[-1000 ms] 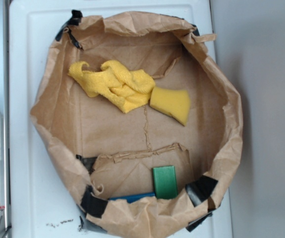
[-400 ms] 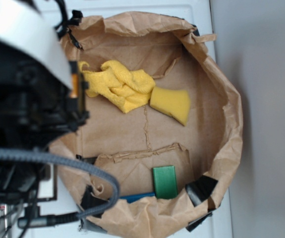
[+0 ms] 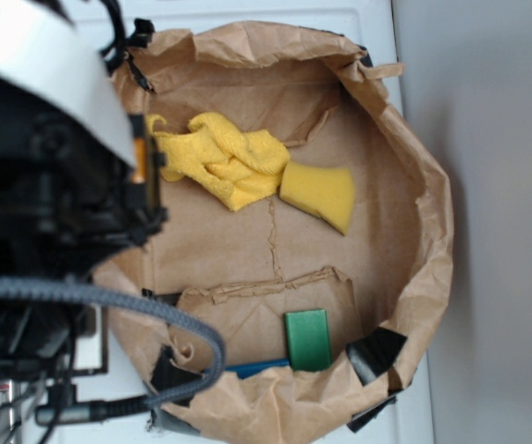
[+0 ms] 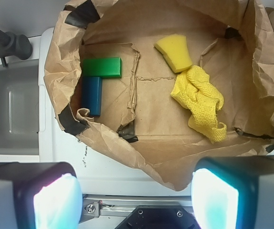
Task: Grab the green sponge.
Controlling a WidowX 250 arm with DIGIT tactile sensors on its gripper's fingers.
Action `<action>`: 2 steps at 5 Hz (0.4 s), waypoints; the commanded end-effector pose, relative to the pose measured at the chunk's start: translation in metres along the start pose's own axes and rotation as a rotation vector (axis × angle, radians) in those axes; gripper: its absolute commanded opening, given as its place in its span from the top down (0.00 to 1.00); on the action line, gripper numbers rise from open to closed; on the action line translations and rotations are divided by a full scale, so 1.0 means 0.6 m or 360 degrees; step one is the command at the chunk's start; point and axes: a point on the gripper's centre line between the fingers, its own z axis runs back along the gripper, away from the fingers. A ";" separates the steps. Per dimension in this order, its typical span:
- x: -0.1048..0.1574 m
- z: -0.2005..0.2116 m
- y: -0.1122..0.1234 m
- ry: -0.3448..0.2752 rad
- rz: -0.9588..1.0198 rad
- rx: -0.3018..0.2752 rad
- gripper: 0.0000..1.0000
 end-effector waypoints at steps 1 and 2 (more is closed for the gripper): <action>0.144 -0.119 0.054 -0.0195 -0.0142 -0.0031 0.00; 0.148 -0.145 0.071 -0.0235 -0.0204 -0.0006 0.00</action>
